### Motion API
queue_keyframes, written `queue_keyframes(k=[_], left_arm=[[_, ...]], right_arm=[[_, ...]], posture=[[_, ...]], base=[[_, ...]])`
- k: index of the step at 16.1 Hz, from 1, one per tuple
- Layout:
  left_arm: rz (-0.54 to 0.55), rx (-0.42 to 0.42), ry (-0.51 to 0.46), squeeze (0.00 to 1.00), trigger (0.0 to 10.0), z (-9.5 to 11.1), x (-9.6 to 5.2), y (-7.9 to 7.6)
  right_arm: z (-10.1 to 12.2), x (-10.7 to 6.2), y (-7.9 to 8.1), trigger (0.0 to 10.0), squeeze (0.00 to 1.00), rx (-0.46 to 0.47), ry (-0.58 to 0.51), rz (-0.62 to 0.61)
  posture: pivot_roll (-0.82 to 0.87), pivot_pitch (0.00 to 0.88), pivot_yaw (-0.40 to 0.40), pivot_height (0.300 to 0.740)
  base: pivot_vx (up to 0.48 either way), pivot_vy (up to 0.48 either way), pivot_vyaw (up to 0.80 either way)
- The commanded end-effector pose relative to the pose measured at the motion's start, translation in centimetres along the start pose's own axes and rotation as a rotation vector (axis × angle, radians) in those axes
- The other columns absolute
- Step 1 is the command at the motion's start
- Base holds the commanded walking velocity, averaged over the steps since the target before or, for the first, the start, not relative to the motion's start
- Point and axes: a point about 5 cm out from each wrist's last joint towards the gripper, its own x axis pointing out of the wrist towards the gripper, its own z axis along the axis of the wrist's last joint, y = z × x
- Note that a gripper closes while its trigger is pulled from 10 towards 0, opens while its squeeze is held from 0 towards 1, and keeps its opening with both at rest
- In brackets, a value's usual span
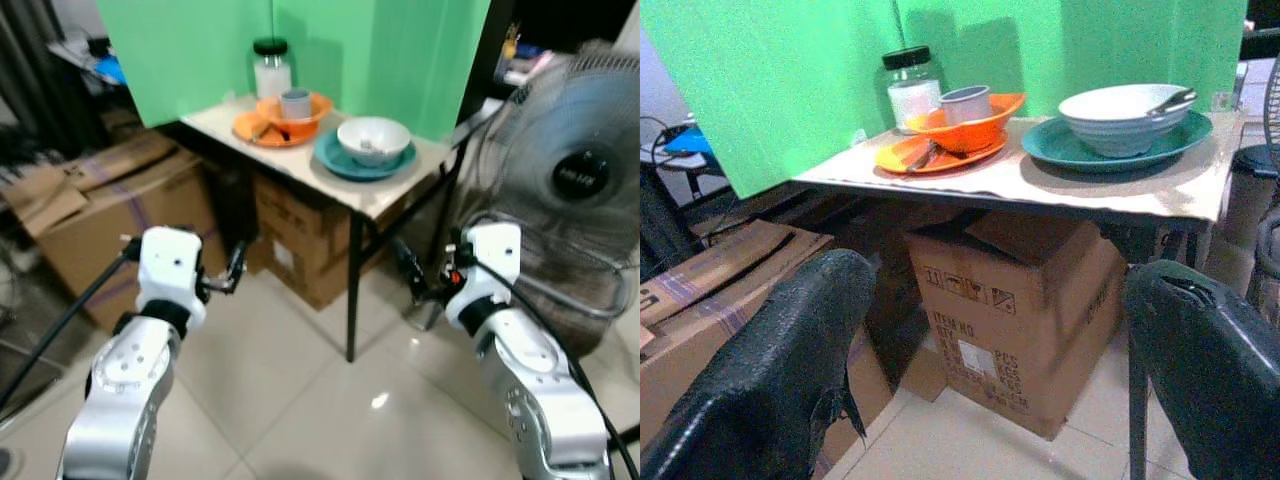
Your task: Setting the table
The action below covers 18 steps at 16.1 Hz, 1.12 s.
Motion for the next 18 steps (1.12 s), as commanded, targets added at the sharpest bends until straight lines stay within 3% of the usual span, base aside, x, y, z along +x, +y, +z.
queue_keyframes(k=[1, 18], left_arm=[[0.004, 0.014, 0.001, 0.0, 10.0, 0.18, -0.1, 0.27], [-0.018, 0.002, 0.021, 0.0, 10.0, 0.01, -0.17, 0.08]], right_arm=[[-0.13, 0.1, -0.16, 10.0, 0.0, 0.028, 0.013, -0.022], [-0.19, 0.1, 0.58, 10.0, 0.0, 0.007, 0.025, 0.02]], posture=[[0.17, 0.0, 0.044, 0.74], [0.17, 0.0, 0.046, 0.74]], base=[[0.24, 0.0, 0.0], [0.276, 0.0, 0.0]])
